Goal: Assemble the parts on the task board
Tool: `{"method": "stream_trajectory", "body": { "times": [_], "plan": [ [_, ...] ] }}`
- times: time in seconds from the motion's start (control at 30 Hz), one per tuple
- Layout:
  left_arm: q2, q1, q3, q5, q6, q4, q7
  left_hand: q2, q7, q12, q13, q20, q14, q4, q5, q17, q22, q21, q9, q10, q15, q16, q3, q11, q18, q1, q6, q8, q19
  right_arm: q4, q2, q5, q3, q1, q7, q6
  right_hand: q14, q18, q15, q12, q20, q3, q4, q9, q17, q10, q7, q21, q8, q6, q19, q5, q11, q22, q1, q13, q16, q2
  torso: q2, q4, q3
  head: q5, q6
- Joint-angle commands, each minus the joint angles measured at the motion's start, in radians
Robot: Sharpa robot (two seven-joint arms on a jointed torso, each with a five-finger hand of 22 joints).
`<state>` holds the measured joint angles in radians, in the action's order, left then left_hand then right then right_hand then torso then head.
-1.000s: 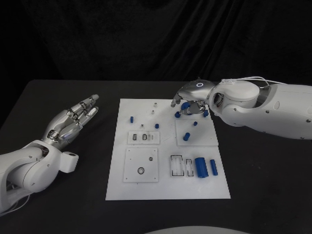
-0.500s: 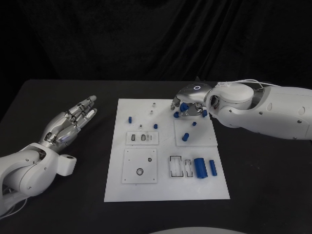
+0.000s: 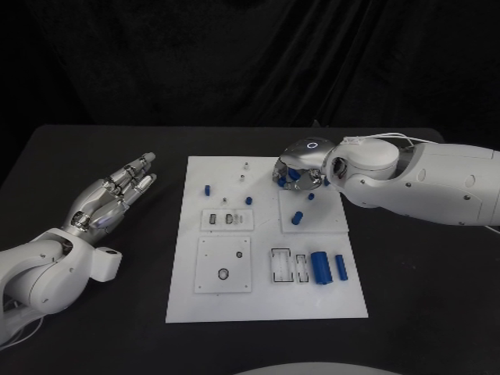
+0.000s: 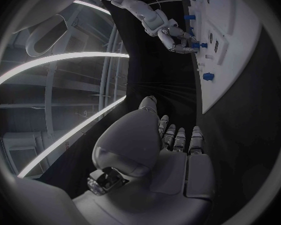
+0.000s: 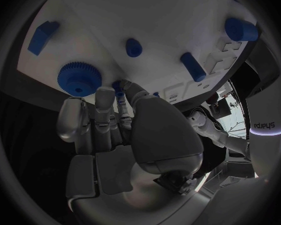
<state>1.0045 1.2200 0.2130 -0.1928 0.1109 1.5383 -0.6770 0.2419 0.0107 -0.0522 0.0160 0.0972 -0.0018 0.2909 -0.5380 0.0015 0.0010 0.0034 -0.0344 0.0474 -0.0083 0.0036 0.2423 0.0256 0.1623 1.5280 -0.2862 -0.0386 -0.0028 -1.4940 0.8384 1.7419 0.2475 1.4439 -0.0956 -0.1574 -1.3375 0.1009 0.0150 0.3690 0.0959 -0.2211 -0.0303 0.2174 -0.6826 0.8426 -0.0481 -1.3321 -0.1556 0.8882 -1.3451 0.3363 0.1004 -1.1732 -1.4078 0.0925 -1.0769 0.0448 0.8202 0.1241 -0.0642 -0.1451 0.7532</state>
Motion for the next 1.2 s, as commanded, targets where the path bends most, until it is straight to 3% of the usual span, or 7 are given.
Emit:
{"method": "stream_trajectory", "body": {
  "times": [0.03,0.27,0.43,0.63,0.77,0.9,1.2],
  "plan": [
    [-0.002,0.003,-0.001,-0.002,-0.023,-0.001,-0.230,0.002,-0.009,0.006,-0.001,0.003,0.002,-0.002,-0.006,-0.001,-0.001,-0.003,0.000,0.001,0.008,-0.004,-0.003,-0.009,-0.007,0.006,0.000,0.004,0.003,0.009,-0.003,0.011,0.000,-0.007,0.024,-0.052,-0.013,-0.015,0.000,0.012,-0.002,-0.020,-0.001,0.018,-0.021,0.030,-0.003,-0.011,-0.017,0.032,-0.015,0.005,-0.006,-0.017,0.000,0.004,-0.016,0.006,0.002,0.0001,-0.0002,0.001,0.001],
    [-0.005,0.003,-0.001,-0.002,-0.026,-0.008,-0.226,0.005,-0.013,0.006,0.000,0.002,0.002,-0.002,-0.006,-0.001,-0.001,-0.003,0.000,0.003,0.014,-0.004,-0.007,-0.012,-0.012,0.010,-0.001,0.004,0.003,0.014,-0.006,0.011,0.000,-0.011,0.047,-0.095,-0.047,-0.019,0.023,0.029,-0.020,-0.066,0.000,0.082,-0.099,0.137,-0.009,-0.028,-0.061,0.095,-0.025,-0.003,-0.039,-0.046,-0.010,0.015,-0.064,0.003,0.003,-0.0001,-0.0008,0.002,0.001],
    [-0.008,0.003,-0.001,-0.002,-0.028,-0.015,-0.225,0.007,-0.014,0.007,0.000,0.004,0.002,-0.003,-0.009,-0.001,-0.001,-0.003,0.000,0.003,0.017,-0.004,-0.011,-0.014,-0.014,0.014,-0.002,0.004,0.003,0.014,-0.007,0.011,0.000,-0.011,0.060,-0.138,-0.058,-0.022,0.042,0.029,-0.039,-0.091,0.015,0.129,-0.121,0.212,-0.031,-0.035,-0.085,0.123,-0.031,-0.026,-0.063,-0.062,-0.037,0.022,-0.074,-0.004,0.003,0.0003,-0.0011,0.003,-0.002],
    [-0.007,0.003,-0.001,-0.002,-0.030,-0.016,-0.224,0.008,-0.015,0.007,0.000,0.004,0.002,-0.003,-0.010,-0.001,-0.001,-0.003,0.000,0.003,0.019,-0.004,-0.013,-0.014,-0.015,0.017,-0.003,0.004,0.003,0.005,-0.010,0.011,0.000,0.002,0.060,-0.172,-0.062,-0.023,0.044,0.022,-0.043,-0.094,0.015,0.144,-0.128,0.235,-0.036,-0.038,-0.086,0.122,-0.035,-0.037,-0.067,-0.070,-0.038,0.023,-0.076,0.000,0.004,0.0001,-0.0014,0.007,-0.007],
    [-0.009,0.003,-0.001,-0.002,-0.031,-0.017,-0.221,0.008,-0.015,0.007,0.000,0.004,0.002,-0.003,-0.010,-0.001,-0.001,-0.003,0.000,0.003,0.019,-0.004,-0.013,-0.014,-0.015,0.017,-0.003,0.004,0.003,0.009,-0.031,0.008,-0.001,0.028,0.057,-0.175,-0.063,-0.024,0.044,0.016,-0.043,-0.095,0.012,0.152,-0.130,0.245,-0.038,-0.039,-0.087,0.123,-0.036,-0.044,-0.067,-0.072,-0.037,0.023,-0.076,0.003,0.004,-0.0001,-0.0020,0.015,-0.009],
    [-0.011,0.003,-0.001,-0.002,-0.032,-0.018,-0.219,0.008,-0.017,0.007,0.000,0.005,0.002,-0.004,-0.011,-0.001,-0.001,-0.003,0.000,0.004,0.020,-0.004,-0.014,-0.015,-0.016,0.019,-0.004,0.003,0.003,0.033,-0.066,-0.002,-0.002,0.043,0.058,-0.157,-0.060,-0.022,0.045,0.005,-0.044,-0.096,0.009,0.159,-0.119,0.246,-0.041,-0.033,-0.087,0.123,-0.030,-0.050,-0.066,-0.064,-0.035,0.021,-0.068,0.005,0.004,0.0005,-0.0022,0.021,-0.009],
    [-0.016,0.003,-0.001,-0.002,-0.035,-0.019,-0.216,0.008,-0.019,0.007,0.000,0.007,0.002,-0.004,-0.011,-0.001,-0.001,-0.003,-0.001,0.004,0.022,-0.004,-0.016,-0.017,-0.016,0.022,-0.006,0.003,0.003,0.107,-0.150,-0.008,-0.002,0.052,0.066,-0.109,-0.051,-0.020,0.038,-0.033,-0.039,-0.101,-0.001,0.173,-0.110,0.237,-0.047,-0.023,-0.075,0.108,-0.022,-0.061,-0.057,-0.057,-0.029,0.013,-0.056,0.008,0.005,0.0024,-0.0024,0.020,-0.009]
  ]
}}
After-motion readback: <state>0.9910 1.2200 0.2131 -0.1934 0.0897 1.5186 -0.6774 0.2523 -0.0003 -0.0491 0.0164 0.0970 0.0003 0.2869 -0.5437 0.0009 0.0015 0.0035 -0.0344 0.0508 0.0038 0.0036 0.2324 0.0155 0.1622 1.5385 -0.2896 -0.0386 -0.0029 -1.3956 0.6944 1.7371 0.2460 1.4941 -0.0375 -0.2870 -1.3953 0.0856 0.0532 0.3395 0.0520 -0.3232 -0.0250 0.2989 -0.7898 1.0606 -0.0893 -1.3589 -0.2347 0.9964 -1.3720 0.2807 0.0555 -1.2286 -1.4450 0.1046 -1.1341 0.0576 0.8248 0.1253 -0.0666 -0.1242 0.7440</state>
